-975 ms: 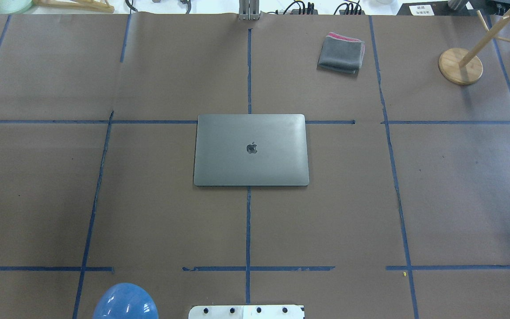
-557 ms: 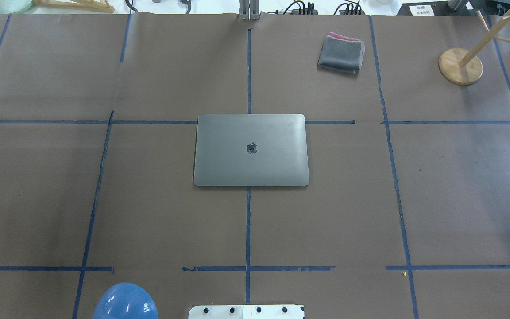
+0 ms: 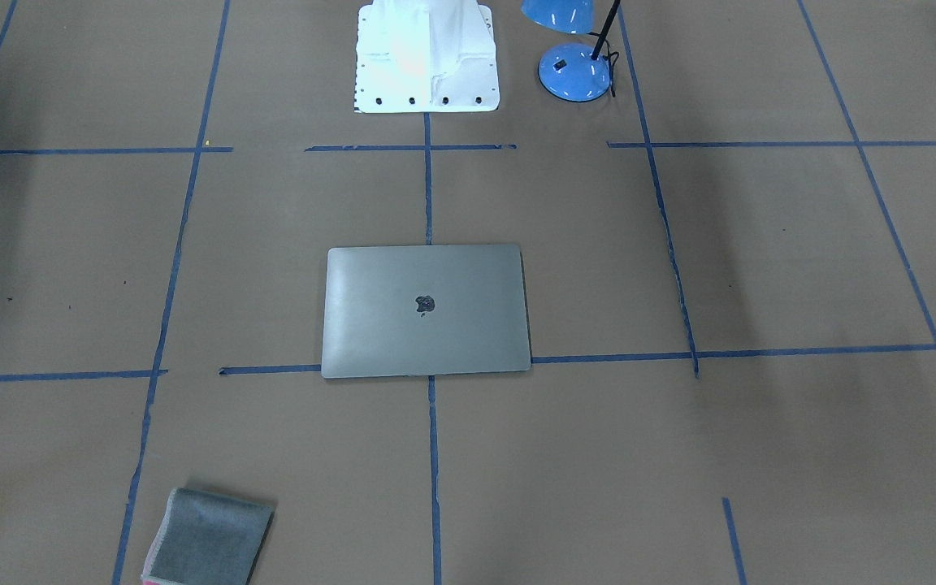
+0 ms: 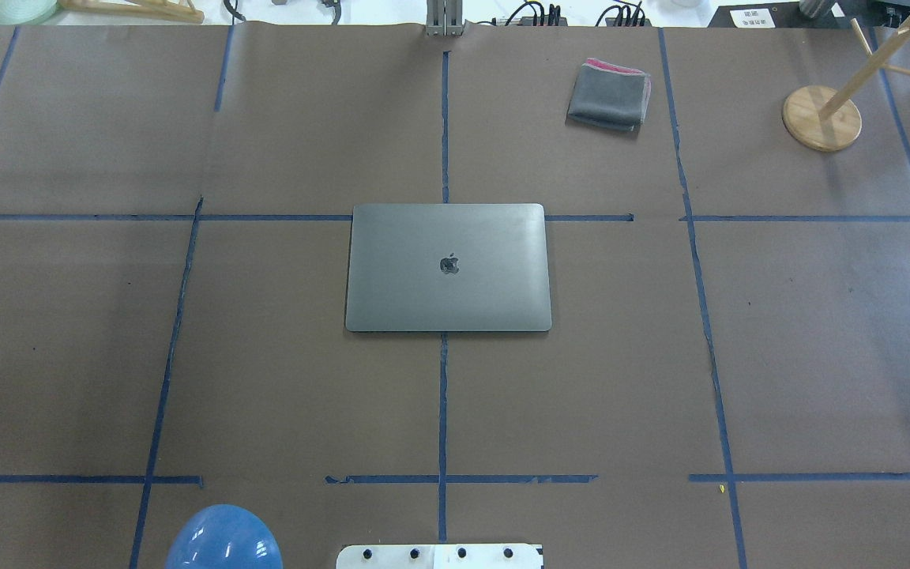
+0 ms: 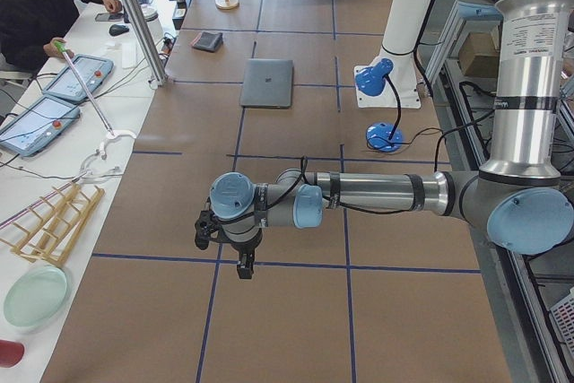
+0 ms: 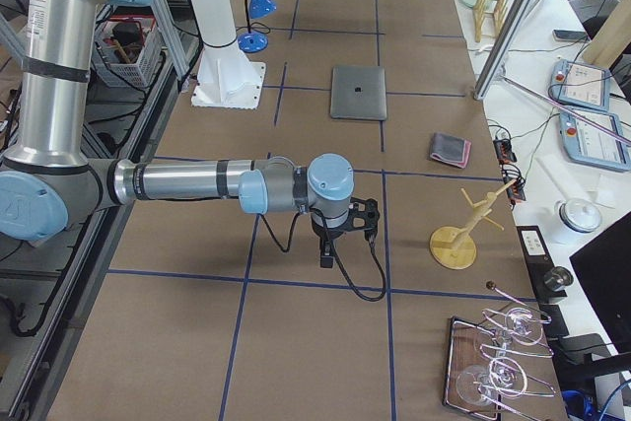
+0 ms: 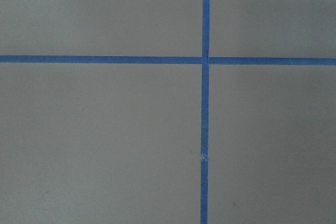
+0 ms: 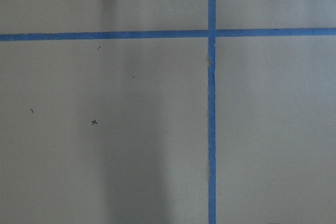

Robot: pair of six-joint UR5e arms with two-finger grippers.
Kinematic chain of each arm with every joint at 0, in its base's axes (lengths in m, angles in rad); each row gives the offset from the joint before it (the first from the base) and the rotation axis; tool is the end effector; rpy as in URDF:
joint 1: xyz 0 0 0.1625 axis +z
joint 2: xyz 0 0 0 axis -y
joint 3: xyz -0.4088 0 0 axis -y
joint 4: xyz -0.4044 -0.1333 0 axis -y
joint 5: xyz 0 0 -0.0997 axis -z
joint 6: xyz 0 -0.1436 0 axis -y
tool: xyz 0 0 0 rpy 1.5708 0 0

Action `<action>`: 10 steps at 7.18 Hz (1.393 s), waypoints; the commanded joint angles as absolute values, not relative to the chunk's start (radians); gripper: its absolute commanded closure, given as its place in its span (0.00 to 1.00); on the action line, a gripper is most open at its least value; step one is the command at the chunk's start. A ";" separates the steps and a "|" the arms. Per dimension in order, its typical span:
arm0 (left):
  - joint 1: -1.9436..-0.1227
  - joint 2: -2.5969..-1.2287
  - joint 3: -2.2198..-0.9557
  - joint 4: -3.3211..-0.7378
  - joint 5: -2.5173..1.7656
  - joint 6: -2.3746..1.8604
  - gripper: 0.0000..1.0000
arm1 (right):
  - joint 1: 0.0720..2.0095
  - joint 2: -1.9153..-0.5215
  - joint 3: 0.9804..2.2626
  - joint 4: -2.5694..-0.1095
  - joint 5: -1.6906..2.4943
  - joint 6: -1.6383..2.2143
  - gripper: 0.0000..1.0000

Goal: Close laptop

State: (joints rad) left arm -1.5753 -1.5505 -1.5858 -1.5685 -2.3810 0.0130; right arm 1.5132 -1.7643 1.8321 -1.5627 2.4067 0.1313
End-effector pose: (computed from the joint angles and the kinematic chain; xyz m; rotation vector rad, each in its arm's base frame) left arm -0.0315 -0.4949 0.6731 -0.0001 0.8102 0.0050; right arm 0.0019 -0.4324 0.6247 -0.0077 -0.8385 0.0376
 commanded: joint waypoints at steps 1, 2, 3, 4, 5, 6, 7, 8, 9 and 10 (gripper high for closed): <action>-1.575 -1.555 -1.585 -1.566 -2.381 0.014 0.00 | 1.555 -1.764 1.806 -1.605 2.442 0.115 0.00; -1.574 -1.558 -1.585 -1.565 -2.381 0.014 0.00 | 1.580 -1.763 1.763 -1.606 2.463 0.114 0.00; -1.575 -1.560 -1.585 -1.563 -2.381 0.014 0.00 | 1.604 -1.758 1.722 -1.606 2.464 0.089 0.00; -1.575 -1.562 -1.585 -1.563 -2.382 0.012 0.00 | 1.618 -1.756 1.697 -1.608 2.464 0.054 0.00; -1.575 -1.563 -1.586 -1.563 -2.384 0.012 0.00 | 1.620 -1.758 1.695 -1.612 2.461 0.052 0.00; -1.575 -1.563 -1.588 -1.562 -2.385 0.011 0.00 | 1.629 -1.758 1.689 -1.612 2.464 0.049 0.00; -1.575 -1.565 -1.588 -1.562 -2.384 0.008 0.00 | 1.632 -1.756 1.692 -1.614 2.467 0.049 0.00; -1.575 -1.566 -1.589 -1.562 -2.385 0.008 0.00 | 1.631 -1.755 1.695 -1.621 2.467 0.049 0.00; -1.575 -1.565 -1.594 -1.560 -2.385 0.006 0.00 | 1.644 -1.718 1.697 -1.681 2.458 0.049 0.00; -1.575 -1.565 -1.597 -1.559 -2.385 0.006 0.00 | 1.672 -1.698 1.701 -1.712 2.451 0.048 0.00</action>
